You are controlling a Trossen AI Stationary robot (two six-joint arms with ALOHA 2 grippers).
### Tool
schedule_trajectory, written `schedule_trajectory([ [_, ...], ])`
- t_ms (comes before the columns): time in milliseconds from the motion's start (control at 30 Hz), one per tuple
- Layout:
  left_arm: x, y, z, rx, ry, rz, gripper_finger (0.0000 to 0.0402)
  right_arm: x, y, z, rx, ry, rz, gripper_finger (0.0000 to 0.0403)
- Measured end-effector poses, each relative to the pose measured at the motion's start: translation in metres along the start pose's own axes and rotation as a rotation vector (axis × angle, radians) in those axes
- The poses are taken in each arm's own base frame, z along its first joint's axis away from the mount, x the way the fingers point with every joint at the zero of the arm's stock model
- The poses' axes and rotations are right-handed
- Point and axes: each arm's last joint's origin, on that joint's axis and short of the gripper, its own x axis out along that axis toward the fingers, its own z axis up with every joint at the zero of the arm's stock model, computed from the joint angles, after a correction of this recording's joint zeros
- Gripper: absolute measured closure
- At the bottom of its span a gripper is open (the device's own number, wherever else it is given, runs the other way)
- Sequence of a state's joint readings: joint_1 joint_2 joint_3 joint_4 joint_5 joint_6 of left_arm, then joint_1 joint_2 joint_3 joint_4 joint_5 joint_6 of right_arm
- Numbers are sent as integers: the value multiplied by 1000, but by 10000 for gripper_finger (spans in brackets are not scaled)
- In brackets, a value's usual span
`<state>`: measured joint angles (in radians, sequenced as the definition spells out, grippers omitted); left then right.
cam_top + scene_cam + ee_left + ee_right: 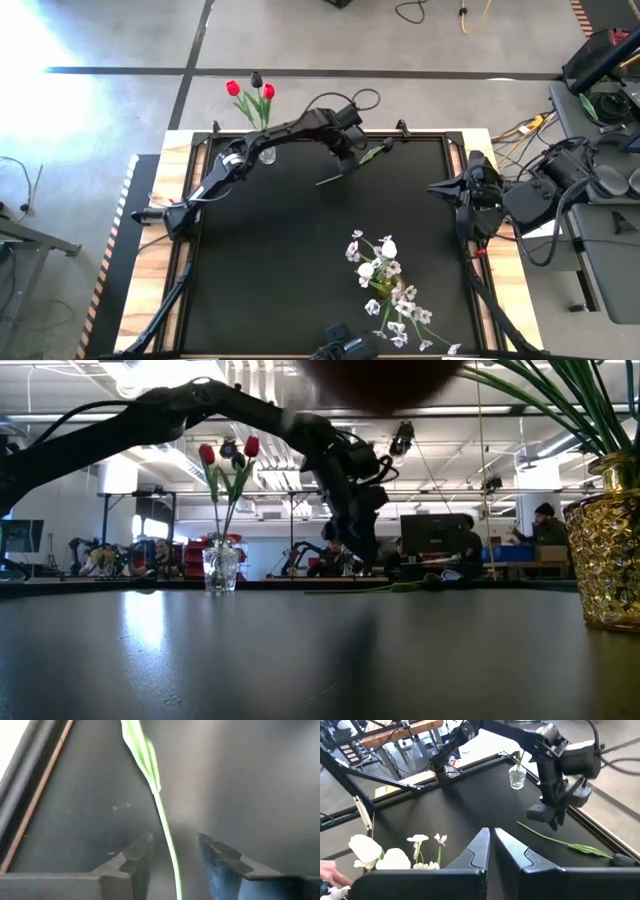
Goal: Sort flowers into vase by color
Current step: Put the black flower into the transparent vase
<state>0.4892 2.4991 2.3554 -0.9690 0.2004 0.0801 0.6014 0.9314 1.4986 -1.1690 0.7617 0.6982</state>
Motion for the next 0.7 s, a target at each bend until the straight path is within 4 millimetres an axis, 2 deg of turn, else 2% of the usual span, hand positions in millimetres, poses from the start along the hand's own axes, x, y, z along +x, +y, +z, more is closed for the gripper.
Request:
schedule_trajectory([
  [133,9,4,-2,-41,3,11,240,1,1,0,-1,1,-3,385],
  [300,7,4,4,-37,-52,12,236,2,2,0,9,-3,-9,385],
  [467,5,10,-3,-27,15,13,239,2,2,0,36,-8,-15,385],
  [567,-1,28,-8,-67,48,36,259,2,2,0,62,-7,-18,385],
  [700,-22,45,-9,-98,37,97,326,8,1,1,68,-11,-62,385],
])
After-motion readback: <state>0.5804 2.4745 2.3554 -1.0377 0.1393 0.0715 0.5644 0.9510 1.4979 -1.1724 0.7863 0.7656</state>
